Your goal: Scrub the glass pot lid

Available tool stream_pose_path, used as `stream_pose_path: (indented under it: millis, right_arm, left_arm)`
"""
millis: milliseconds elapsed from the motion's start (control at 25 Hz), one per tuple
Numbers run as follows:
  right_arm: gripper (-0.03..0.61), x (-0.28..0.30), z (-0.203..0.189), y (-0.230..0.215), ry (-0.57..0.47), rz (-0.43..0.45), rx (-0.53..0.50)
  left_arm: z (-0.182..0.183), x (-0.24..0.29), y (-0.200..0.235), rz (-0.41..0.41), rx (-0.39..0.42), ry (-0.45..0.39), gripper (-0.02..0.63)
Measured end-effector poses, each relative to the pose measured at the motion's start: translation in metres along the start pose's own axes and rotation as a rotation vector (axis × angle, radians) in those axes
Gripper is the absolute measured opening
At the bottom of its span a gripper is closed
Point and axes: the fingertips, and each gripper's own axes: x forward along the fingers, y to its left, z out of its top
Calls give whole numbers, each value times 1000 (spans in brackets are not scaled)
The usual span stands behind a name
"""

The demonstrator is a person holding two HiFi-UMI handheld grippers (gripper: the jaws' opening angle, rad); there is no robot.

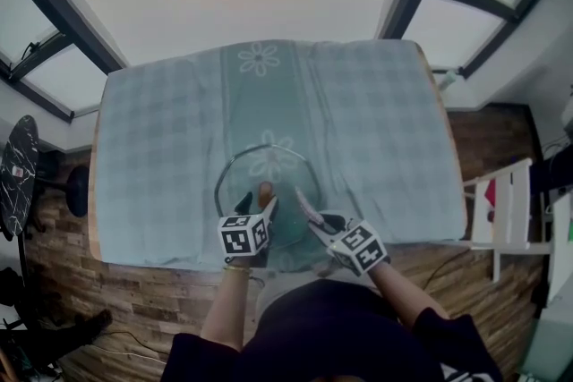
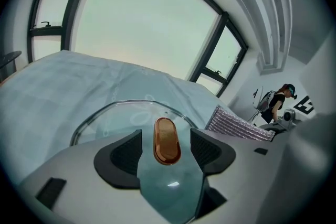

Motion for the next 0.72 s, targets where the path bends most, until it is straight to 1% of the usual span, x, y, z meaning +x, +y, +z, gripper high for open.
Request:
stream_pose_path:
  millis: [160, 400, 560, 600, 680, 720]
  right_arm:
    - [83, -6, -1, -7, -18, -39, 49]
    - [83, -13, -8, -15, -28, -90, 99]
    - [83, -18, -12, -21, -39, -124, 130]
    - [83, -19, -13, -23, -39, -132, 136]
    - [83, -21, -15, -25, -38, -145, 145]
    - [83, -21, -16, -26, -39, -149, 149]
  left_arm:
    - [3, 15, 0, 42, 81, 6, 275]
    - [0, 34, -2, 70, 142, 16, 273]
    - [-4, 41, 2, 117, 200, 30, 268]
    - [-4, 41, 4, 135, 205, 29, 256]
    - [-3, 40, 8, 170, 207, 23, 204]
    - [-3, 40, 9, 180, 208, 20, 192]
